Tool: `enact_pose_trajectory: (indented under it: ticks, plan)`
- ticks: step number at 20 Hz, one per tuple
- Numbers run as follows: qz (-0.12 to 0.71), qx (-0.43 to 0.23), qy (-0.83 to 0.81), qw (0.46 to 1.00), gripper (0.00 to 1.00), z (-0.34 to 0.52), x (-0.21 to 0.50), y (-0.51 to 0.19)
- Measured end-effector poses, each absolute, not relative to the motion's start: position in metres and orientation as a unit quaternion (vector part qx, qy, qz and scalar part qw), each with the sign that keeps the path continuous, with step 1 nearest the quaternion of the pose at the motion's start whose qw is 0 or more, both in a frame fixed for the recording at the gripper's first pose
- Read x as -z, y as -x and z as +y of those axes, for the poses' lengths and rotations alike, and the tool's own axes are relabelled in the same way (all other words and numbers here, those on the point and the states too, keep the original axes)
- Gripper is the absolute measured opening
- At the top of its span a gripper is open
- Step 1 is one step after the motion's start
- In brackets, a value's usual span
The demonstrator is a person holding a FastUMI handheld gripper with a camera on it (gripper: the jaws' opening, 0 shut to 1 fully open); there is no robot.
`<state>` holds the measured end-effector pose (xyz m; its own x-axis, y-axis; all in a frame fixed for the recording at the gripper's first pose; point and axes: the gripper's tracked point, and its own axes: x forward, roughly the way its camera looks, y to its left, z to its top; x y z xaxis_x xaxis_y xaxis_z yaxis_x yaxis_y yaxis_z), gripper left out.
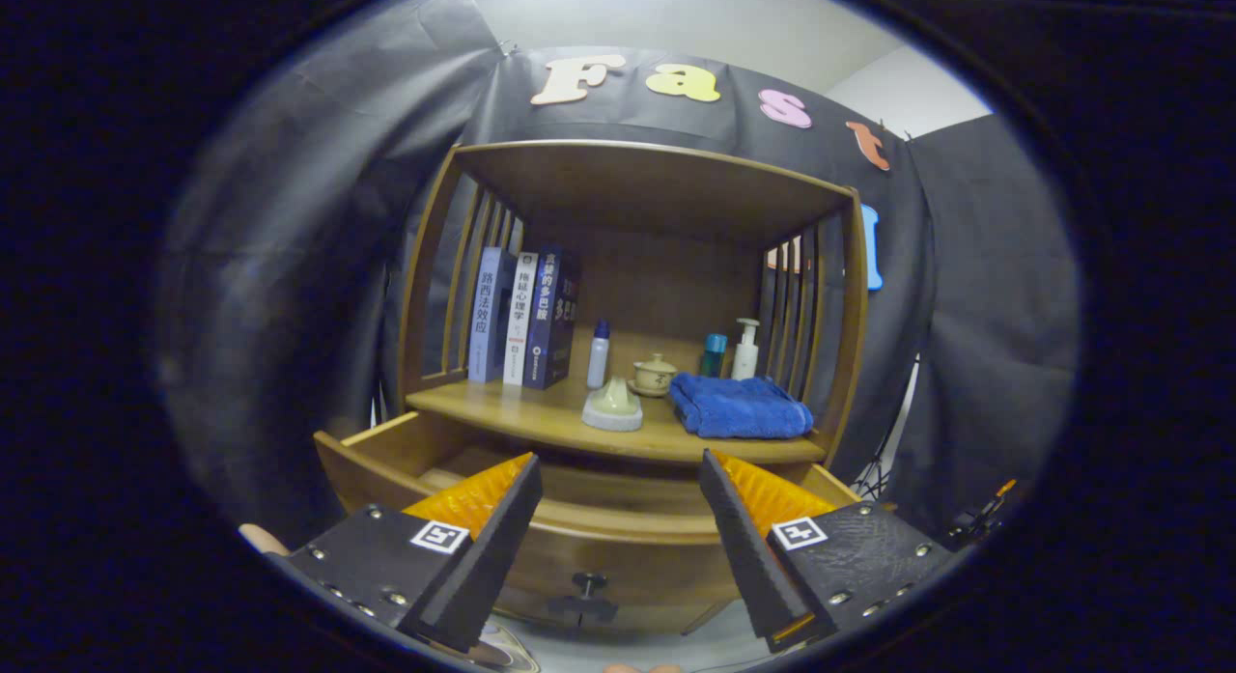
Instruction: Pull open the drawer, take out the items inside it, and place them on the countertop above the cabinet.
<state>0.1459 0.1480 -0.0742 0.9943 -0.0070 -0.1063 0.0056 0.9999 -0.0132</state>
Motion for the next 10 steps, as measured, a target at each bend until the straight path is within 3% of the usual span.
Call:
enact_pose_trajectory:
  ticks: [10]
  plan:
    - [0.117, 0.005, -0.004, 0.993, 0.99, 0.16, 0.132, -0.147]
